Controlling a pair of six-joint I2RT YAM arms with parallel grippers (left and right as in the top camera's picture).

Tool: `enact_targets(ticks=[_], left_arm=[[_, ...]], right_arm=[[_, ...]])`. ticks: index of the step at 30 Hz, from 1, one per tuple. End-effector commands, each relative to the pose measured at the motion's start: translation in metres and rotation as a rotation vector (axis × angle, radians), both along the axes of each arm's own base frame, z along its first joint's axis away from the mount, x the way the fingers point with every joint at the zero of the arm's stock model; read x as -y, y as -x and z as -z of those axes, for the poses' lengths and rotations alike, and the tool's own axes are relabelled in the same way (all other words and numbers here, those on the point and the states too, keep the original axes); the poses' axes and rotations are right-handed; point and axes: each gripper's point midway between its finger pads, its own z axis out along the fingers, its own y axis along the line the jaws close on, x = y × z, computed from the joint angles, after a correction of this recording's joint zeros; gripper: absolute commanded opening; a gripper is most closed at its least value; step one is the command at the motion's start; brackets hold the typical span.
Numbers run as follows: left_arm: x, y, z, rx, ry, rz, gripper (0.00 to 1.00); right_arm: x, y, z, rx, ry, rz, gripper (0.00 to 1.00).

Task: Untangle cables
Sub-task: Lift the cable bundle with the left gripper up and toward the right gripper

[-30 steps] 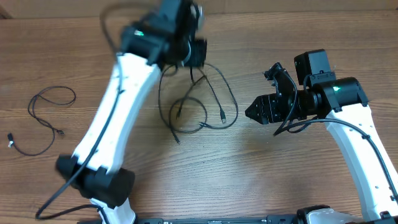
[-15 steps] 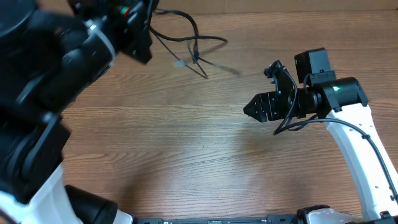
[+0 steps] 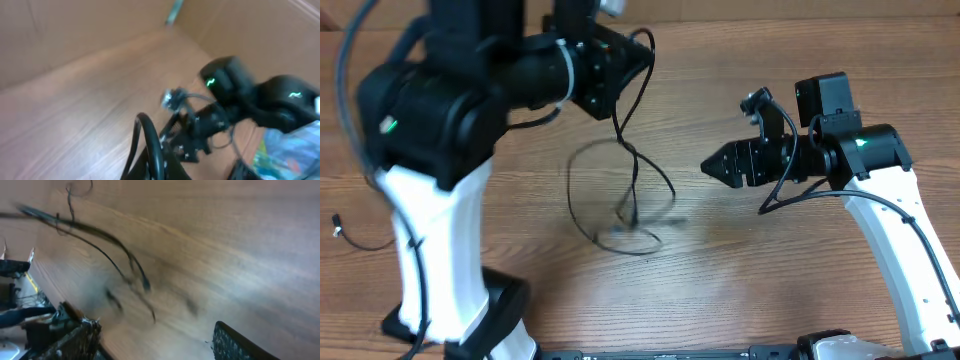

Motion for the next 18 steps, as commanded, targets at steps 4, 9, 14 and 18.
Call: enact_targets(ticks=[4, 9, 14, 18], left_arm=[[0.018, 0.000, -0.006, 0.049, 0.036, 0.104, 0.04], [0.024, 0.008, -0.045, 0.192, 0.116, 0.160, 0.04], [0.034, 0.049, -0.081, 0.217, 0.262, 0.325, 0.04], [0.034, 0.083, -0.097, 0.230, 0.321, 0.450, 0.04]], right_arm=[[-0.035, -0.008, -0.052, 0.163, -0.247, -0.147, 0.75], [-0.058, 0.004, -0.067, 0.203, -0.327, -0.250, 0.78], [-0.069, -0.005, -0.057, 0.266, -0.218, -0.234, 0.78], [-0.059, -0.032, -0.050, 0.348, -0.087, -0.124, 0.72]])
